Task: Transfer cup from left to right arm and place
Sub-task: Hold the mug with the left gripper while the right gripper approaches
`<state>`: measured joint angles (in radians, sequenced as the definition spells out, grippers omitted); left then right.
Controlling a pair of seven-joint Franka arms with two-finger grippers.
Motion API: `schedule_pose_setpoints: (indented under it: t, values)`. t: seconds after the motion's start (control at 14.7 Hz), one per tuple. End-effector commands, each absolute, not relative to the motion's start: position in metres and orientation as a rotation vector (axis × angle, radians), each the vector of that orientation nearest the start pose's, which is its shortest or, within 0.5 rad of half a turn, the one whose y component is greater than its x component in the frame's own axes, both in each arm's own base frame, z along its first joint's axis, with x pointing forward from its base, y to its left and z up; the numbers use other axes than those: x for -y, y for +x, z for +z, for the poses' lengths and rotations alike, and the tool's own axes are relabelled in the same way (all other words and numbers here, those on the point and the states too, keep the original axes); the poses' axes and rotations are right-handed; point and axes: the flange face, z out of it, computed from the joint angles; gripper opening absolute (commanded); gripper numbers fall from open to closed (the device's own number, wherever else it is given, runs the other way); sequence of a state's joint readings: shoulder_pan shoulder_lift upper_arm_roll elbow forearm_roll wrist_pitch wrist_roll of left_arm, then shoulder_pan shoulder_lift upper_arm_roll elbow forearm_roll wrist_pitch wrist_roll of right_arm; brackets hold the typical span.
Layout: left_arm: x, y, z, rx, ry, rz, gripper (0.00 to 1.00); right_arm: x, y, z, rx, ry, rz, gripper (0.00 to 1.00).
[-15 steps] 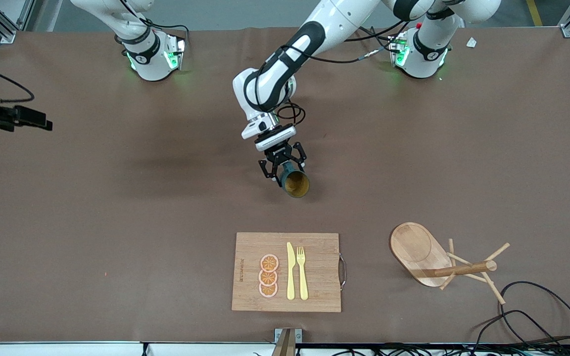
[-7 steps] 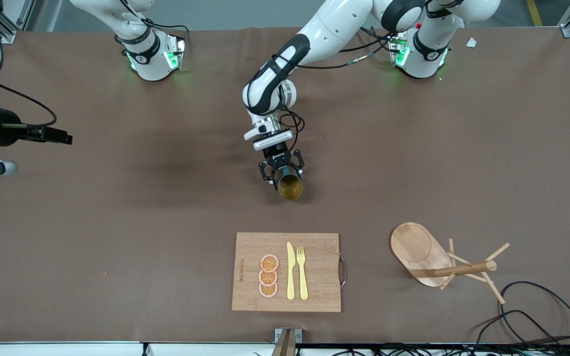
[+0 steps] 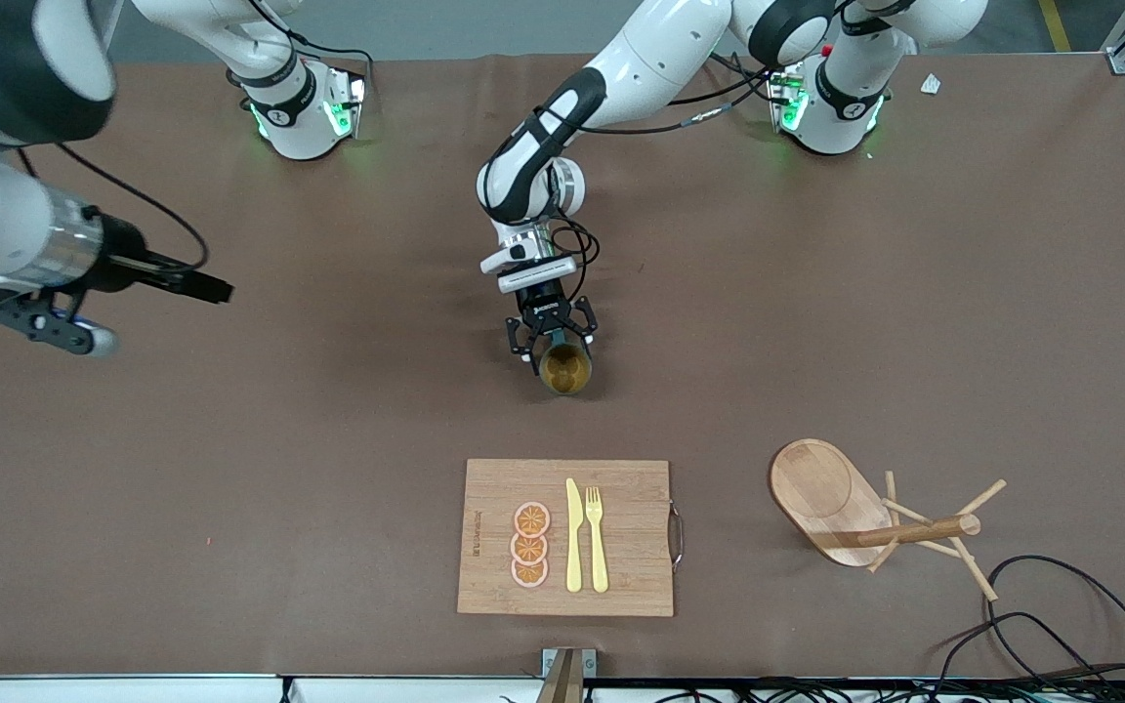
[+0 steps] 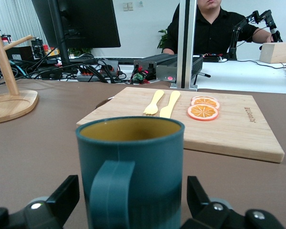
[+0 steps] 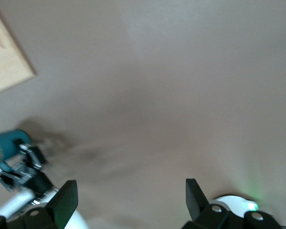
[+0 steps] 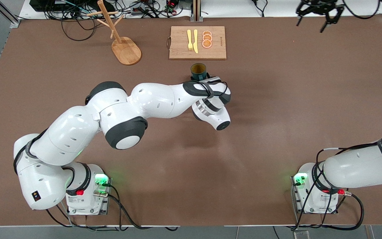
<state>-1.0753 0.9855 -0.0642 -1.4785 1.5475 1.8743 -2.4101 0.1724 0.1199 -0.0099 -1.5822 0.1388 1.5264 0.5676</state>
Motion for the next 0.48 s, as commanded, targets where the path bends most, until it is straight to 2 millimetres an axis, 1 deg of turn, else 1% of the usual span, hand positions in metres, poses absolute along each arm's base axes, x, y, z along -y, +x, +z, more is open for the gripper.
schedule_pose_setpoints:
  t: [0.0,0.14,0.2,0.27,0.34,0.41]
  values:
    - [0.597,0.343,0.101,0.369,-2.391,-1.765,1.0,-0.175,0.564,0.549,-0.731,-2.957,0.228,1.0]
    - [0.603,0.327,0.103,0.466,-2.423,-1.732,1.0,-0.217,0.566,0.536,-0.776,-2.914,0.177,1.0]
    - [0.608,0.32,0.113,0.517,-2.43,-1.712,1.0,-0.235,0.567,0.528,-0.788,-2.9,0.163,1.0]
    - [0.613,0.305,0.115,0.553,-2.438,-1.676,1.0,-0.257,0.566,0.521,-0.765,-2.9,0.145,1.0]
    - [0.617,0.292,0.125,0.611,-2.44,-1.64,1.0,-0.271,0.565,0.513,-0.74,-2.903,0.135,1.0]
    - [0.617,0.283,0.131,0.665,-2.415,-1.615,1.0,-0.283,0.566,0.502,-0.721,-2.91,0.137,1.0]
